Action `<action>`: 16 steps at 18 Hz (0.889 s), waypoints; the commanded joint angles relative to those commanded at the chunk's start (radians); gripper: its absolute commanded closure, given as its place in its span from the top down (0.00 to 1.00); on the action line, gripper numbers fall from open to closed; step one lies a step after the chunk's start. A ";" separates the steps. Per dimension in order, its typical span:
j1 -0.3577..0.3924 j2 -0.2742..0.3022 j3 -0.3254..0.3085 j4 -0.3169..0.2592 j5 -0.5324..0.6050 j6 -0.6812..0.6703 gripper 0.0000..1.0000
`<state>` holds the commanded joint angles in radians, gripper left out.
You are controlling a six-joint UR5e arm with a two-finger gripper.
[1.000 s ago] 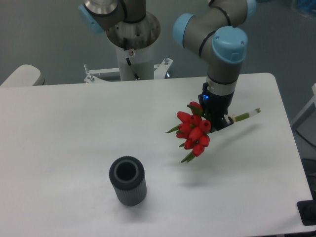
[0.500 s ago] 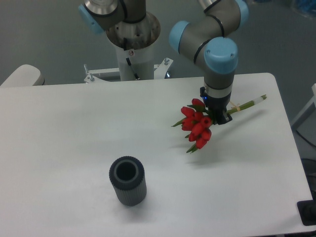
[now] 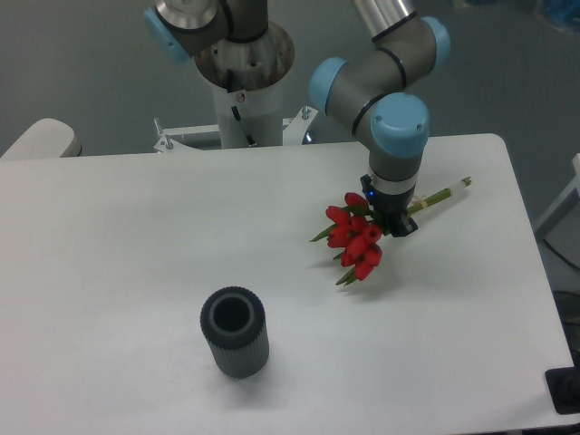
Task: Place the flowers on the table
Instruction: 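Lay the tulips flat on the table and open the gripper, then raise the open gripper up and away from the tulips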
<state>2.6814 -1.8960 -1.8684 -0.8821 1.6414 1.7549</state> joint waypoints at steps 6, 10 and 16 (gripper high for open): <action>-0.015 -0.011 0.067 0.015 -0.011 0.002 0.99; -0.078 -0.011 0.176 0.011 -0.037 -0.021 0.99; -0.130 -0.057 0.385 -0.001 -0.195 -0.185 0.99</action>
<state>2.5511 -1.9527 -1.4837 -0.8835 1.4466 1.5695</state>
